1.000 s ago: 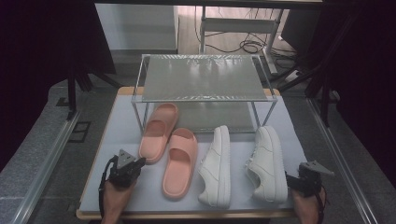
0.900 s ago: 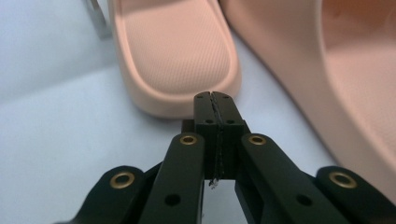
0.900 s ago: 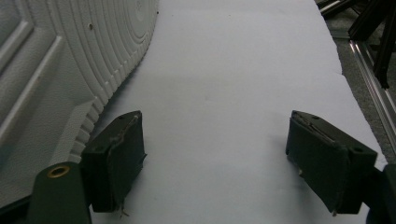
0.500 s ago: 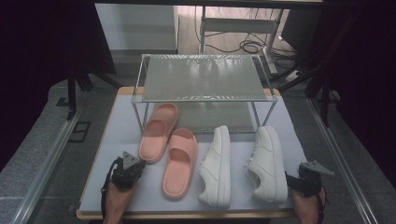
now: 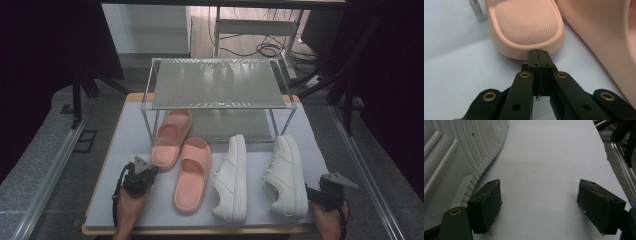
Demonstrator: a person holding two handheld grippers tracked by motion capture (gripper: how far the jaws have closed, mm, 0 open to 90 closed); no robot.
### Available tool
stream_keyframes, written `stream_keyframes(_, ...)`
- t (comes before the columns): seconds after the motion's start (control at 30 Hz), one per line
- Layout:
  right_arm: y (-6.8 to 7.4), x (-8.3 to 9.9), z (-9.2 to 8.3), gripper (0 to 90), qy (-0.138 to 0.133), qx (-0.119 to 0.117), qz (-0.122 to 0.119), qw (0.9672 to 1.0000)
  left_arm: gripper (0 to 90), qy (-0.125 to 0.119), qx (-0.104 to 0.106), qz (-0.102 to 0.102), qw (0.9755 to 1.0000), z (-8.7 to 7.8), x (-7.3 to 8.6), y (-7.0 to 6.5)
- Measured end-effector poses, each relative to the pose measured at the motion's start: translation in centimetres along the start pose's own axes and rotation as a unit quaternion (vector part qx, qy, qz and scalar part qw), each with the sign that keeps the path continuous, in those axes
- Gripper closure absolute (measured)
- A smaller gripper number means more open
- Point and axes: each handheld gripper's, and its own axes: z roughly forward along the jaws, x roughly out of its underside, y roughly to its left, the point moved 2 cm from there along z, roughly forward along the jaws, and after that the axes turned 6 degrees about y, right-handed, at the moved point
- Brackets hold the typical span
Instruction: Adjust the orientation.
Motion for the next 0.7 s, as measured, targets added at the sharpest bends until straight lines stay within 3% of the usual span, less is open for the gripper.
stream_keyframes(0.7,0.0,0.0,0.0,19.6,-0.001,0.001,0.001,1.0000,89.7,-0.010,0.007,0.001,0.9999,2.0,-3.2,0.1)
